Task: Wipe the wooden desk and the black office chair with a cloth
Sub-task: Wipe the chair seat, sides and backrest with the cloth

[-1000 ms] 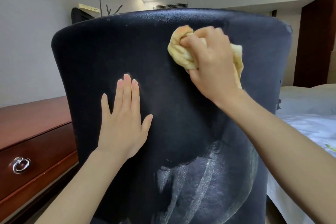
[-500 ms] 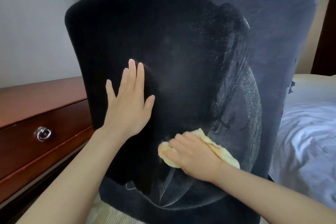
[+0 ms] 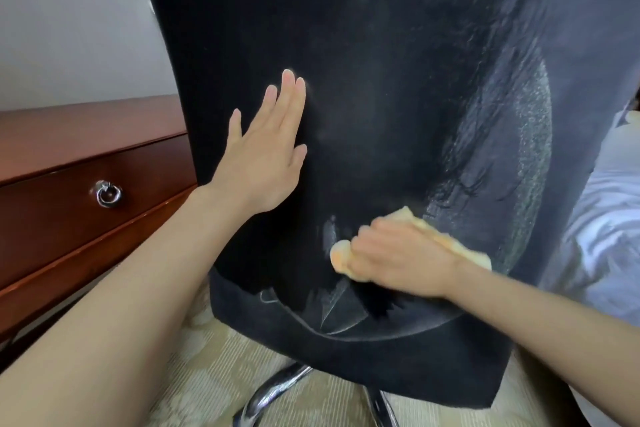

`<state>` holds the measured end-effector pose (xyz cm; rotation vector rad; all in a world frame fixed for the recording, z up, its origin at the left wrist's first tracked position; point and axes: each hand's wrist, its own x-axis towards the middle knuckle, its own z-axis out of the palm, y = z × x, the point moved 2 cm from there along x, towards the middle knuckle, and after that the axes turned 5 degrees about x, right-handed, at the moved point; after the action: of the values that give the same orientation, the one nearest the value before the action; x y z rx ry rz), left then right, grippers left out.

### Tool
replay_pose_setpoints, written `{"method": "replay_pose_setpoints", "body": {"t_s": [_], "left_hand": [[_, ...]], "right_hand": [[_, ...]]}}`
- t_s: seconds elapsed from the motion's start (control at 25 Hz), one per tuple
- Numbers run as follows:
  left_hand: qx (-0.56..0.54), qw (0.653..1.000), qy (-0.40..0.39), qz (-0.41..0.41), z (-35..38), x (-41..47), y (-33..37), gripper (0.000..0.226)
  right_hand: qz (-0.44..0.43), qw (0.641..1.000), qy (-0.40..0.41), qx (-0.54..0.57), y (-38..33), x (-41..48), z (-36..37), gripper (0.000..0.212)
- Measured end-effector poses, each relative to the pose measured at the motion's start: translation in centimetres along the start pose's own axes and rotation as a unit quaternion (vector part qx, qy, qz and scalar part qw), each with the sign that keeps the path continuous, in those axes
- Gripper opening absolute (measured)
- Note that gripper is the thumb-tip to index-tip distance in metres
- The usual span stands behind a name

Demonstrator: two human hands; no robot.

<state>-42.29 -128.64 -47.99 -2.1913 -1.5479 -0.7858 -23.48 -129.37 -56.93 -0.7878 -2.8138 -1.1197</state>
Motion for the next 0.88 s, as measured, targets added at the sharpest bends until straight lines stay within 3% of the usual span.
{"method": "replay_pose_setpoints", "body": {"t_s": [0.08,0.2,0.32,0.52,0.72,0.88], "left_hand": [[0.001,1.000,0.004,0.006,0.0,0.1,-0.1,0.072],[-0.002,1.000,-0.004,0.013,0.4,0.1,-0.2,0.074],[0.000,1.000,-0.003,0.015,0.6,0.0,-0.3,0.078],[0.026,1.000,0.006,0.010,1.8,-1.0,-0.1,0.077],[0.033,0.999,-0.035,0.003,4.1,-3.4,0.1,0.070],[0.029,0.998,-0.054,-0.006,5.2,-4.3,0.7,0.066]], "right_hand": [[0.022,0.994,0.086,-0.057,1.8,2.1,-2.1,0.025],[0.090,0.952,0.260,-0.135,3.4,4.8,-4.0,0.025],[0.138,0.935,0.300,-0.126,2.1,6.3,-2.9,0.024],[0.097,0.961,0.240,-0.096,-1.9,5.1,2.3,0.029],[0.002,0.993,0.092,-0.070,-4.8,2.4,6.0,0.015],[-0.074,0.995,-0.008,-0.059,-7.0,-1.9,8.3,0.022]]}}
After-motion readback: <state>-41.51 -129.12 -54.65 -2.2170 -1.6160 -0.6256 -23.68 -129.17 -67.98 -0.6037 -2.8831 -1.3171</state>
